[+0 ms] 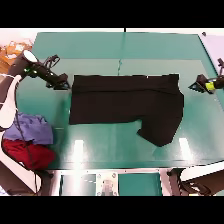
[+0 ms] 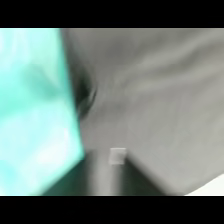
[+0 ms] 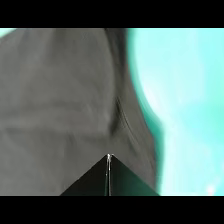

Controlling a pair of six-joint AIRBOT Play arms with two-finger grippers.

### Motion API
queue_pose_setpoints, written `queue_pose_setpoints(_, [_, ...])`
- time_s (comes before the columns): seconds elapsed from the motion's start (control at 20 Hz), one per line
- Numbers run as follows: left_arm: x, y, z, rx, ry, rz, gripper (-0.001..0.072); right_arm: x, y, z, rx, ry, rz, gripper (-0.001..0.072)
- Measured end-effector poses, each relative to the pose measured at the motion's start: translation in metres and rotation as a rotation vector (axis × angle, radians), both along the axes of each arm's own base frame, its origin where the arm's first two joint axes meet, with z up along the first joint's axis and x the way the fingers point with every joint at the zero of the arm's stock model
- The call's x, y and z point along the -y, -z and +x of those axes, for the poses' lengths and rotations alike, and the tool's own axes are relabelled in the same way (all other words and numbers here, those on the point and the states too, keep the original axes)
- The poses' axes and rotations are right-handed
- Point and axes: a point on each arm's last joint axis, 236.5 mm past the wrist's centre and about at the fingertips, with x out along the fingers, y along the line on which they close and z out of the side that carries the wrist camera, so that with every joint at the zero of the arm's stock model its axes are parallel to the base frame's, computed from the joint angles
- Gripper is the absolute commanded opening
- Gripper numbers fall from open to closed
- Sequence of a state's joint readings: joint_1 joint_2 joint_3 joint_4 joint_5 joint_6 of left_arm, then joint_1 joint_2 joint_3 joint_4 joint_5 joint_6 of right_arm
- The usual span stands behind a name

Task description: Fold the shirts.

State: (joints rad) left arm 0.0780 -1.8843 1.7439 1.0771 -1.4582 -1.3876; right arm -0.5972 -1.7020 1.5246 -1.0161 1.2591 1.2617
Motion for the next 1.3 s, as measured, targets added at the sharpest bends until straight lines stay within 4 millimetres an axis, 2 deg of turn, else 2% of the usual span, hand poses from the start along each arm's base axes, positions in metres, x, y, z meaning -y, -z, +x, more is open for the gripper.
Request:
queue_pose_setpoints(0.15, [0.001,-0.012,-0.040,-0.111,0.015,0.033,0.0022,0.006,-0.009,-0.051,-0.074,0.063,-0.029,0.0013])
queue_pose_setpoints(0.25, [0.011,-0.019,-0.072,-0.138,0.025,0.061,0.0022,0.007,-0.006,-0.094,-0.148,0.137,-0.048,0.0014])
queue_pose_setpoints(0.45, [0.034,-0.030,-0.136,-0.068,-0.037,0.098,0.0026,-0.021,0.012,-0.168,-0.275,0.244,-0.030,0.0015])
queue_pose_setpoints(0.5, [0.041,-0.030,-0.153,-0.038,-0.064,0.098,0.0211,-0.032,0.018,-0.184,-0.301,0.261,-0.019,0.0095])
queue_pose_setpoints(0.55, [0.048,-0.029,-0.167,-0.012,-0.081,0.095,0.0536,-0.041,0.024,-0.197,-0.323,0.277,-0.007,0.0308])
queue_pose_setpoints(0.6, [0.054,-0.024,-0.181,0.008,-0.103,0.093,0.0592,-0.050,0.031,-0.211,-0.351,0.295,0.004,0.0466])
queue_pose_setpoints(0.7, [0.070,-0.007,-0.202,0.033,-0.136,0.082,0.0598,-0.071,0.046,-0.232,-0.394,0.321,0.049,0.0491])
queue_pose_setpoints(0.8, [0.090,0.011,-0.212,0.077,-0.176,0.044,0.0598,-0.094,0.061,-0.246,-0.427,0.331,0.100,0.0491])
queue_pose_setpoints(0.9, [0.108,0.019,-0.208,0.145,-0.230,-0.012,0.0597,-0.117,0.075,-0.251,-0.440,0.325,0.147,0.0491])
queue_pose_setpoints(1.05, [0.118,0.028,-0.197,0.207,-0.303,-0.052,0.0597,-0.147,0.086,-0.242,-0.402,0.320,0.202,0.0490])
queue_pose_setpoints(1.15, [0.121,0.042,-0.195,0.186,-0.342,-0.056,0.0597,-0.153,0.087,-0.231,-0.363,0.316,0.195,0.0489])
queue_pose_setpoints(1.3, [0.126,0.052,-0.183,0.182,-0.401,-0.069,0.0595,-0.152,0.087,-0.218,-0.310,0.317,0.175,0.0488])
